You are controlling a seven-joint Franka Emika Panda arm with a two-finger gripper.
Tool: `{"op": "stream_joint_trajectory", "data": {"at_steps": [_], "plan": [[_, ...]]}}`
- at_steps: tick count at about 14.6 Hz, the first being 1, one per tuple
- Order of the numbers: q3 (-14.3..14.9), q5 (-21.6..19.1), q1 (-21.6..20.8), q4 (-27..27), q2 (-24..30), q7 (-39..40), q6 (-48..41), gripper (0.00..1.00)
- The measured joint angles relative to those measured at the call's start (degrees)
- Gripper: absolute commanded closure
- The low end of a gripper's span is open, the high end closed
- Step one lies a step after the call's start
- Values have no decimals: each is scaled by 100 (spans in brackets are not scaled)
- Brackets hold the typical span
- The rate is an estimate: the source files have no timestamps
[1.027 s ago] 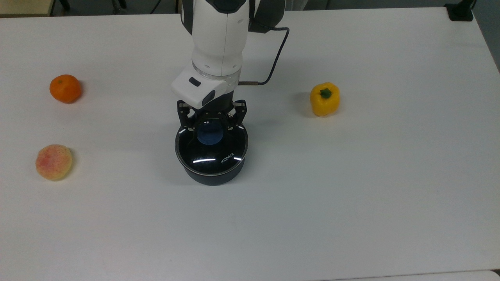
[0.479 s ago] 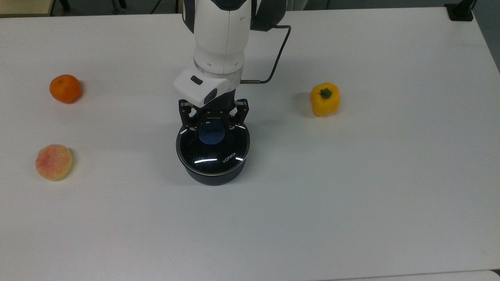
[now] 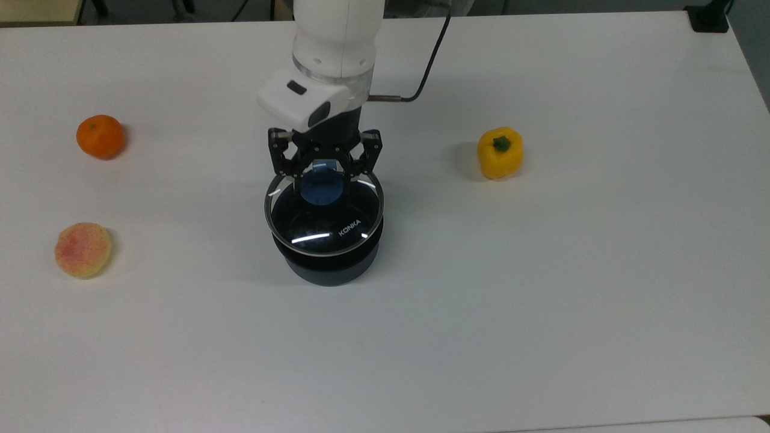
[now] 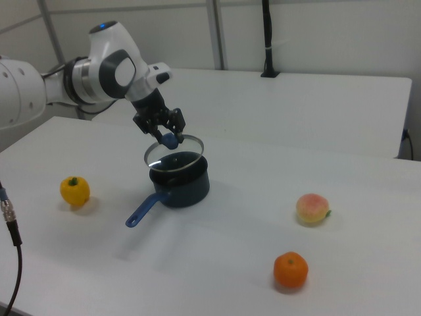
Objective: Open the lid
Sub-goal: 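Lift the glass lid off the saucepan and carry it beyond the handle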
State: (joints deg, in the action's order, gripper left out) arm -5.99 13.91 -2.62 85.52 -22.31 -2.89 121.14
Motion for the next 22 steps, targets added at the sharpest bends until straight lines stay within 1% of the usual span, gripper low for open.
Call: {"op": "stream_joint_trajectory", "data": {"at_steps": [3,6,7,10,12,16,20,22], "plan": [[0,-62,25,90,310,-1,-174,89],[0,-64,23,440,746,-1,-407,89],[0,-64,21,573,944,8,-620,89],[0,-86,19,751,1317,82,-1227,89],[0,-163,18,895,1590,308,-1691,89],[-8,-251,-7,1403,2173,762,-2538,89],[-9,-304,-29,1783,2433,1077,-2932,88],[-9,-308,-37,2089,2512,1184,-2982,86]]}}
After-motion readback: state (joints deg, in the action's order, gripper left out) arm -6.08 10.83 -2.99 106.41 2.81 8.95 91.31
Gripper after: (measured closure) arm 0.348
